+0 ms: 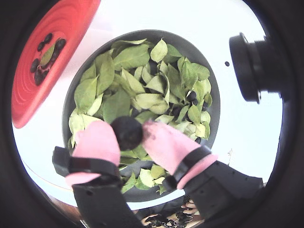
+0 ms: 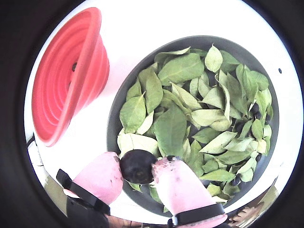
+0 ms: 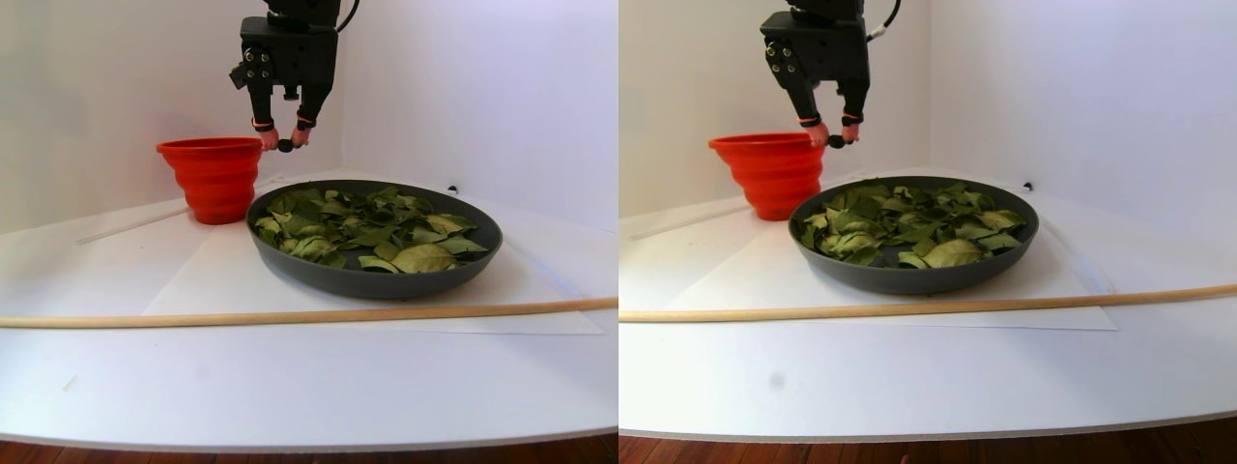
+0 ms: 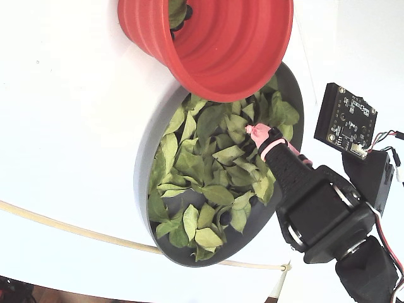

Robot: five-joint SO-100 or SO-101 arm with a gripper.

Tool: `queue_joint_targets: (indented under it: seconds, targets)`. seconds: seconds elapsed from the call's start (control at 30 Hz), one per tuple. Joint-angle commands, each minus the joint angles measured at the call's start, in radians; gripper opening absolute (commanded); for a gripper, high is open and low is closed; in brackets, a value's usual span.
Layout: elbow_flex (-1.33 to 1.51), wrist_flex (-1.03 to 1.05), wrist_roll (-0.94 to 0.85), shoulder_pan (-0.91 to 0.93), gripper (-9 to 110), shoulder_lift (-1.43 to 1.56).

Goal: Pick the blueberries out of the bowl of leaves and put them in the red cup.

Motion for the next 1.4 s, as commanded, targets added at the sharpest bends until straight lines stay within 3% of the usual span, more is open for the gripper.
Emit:
queue_joint_targets:
  seconds: [0.0, 1.37]
  targets:
    - [-0.074, 0.000, -0.006, -0.017, 11, 0.149]
    - [-0.097, -0.222, -0.002, -0.192, 11, 0.086]
